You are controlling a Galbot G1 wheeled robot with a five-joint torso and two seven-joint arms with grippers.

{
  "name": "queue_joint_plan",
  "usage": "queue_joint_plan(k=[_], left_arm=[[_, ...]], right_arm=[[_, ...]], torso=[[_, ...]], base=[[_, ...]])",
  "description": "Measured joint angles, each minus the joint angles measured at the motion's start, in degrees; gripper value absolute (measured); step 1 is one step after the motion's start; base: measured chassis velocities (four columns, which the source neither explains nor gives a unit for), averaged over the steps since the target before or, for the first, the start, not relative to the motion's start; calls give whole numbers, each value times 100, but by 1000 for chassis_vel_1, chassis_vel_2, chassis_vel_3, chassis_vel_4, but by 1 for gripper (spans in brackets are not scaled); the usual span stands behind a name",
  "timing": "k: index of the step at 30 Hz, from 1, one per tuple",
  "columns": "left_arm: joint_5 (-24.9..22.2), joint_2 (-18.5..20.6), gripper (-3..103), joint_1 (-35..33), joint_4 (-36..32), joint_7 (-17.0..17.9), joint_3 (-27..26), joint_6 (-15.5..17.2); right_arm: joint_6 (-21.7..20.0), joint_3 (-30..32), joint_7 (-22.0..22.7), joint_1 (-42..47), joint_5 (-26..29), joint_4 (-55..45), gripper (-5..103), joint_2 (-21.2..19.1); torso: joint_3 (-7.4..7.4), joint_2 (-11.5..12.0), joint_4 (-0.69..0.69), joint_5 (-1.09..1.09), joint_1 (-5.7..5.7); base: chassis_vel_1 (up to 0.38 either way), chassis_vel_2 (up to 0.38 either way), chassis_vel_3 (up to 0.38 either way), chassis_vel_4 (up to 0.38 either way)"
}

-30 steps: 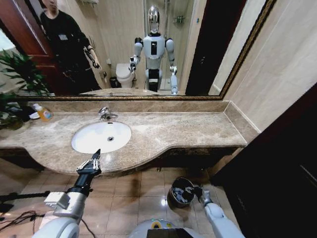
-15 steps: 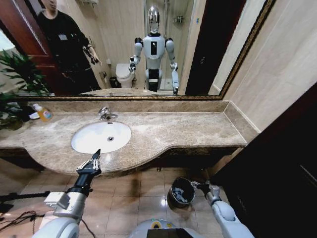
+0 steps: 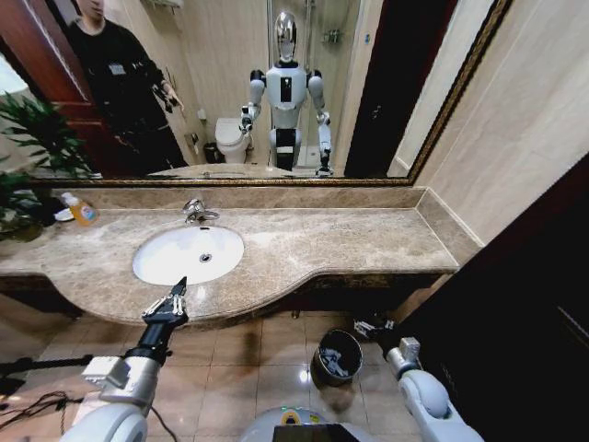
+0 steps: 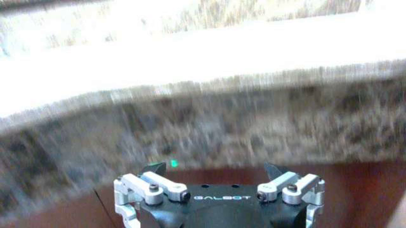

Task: Pick up the trash from the sink and place it in the trash bin.

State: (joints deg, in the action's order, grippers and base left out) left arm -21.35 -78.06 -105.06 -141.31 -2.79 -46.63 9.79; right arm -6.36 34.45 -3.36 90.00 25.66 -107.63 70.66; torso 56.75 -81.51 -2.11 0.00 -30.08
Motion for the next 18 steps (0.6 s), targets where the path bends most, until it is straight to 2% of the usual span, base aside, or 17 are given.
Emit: queue_joint_plan(k=[8, 15, 18], left_arm=[[0, 0, 0, 0, 0, 0, 0, 0], [0, 0, 0, 0, 0, 0, 0, 0], [0, 0, 0, 0, 0, 0, 0, 0]], right_arm=[[-50, 263, 331, 252, 254, -1155, 100, -113], [-65, 399, 342, 326, 250, -1885, 100, -211], [-144, 404, 555, 251, 225, -2171, 100, -291]], torso=[[0, 0, 0, 0, 0], [0, 0, 0, -1, 0], [0, 0, 0, -1, 0]], base=[[0, 0, 0, 0], [0, 0, 0, 0], [0, 0, 0, 0]])
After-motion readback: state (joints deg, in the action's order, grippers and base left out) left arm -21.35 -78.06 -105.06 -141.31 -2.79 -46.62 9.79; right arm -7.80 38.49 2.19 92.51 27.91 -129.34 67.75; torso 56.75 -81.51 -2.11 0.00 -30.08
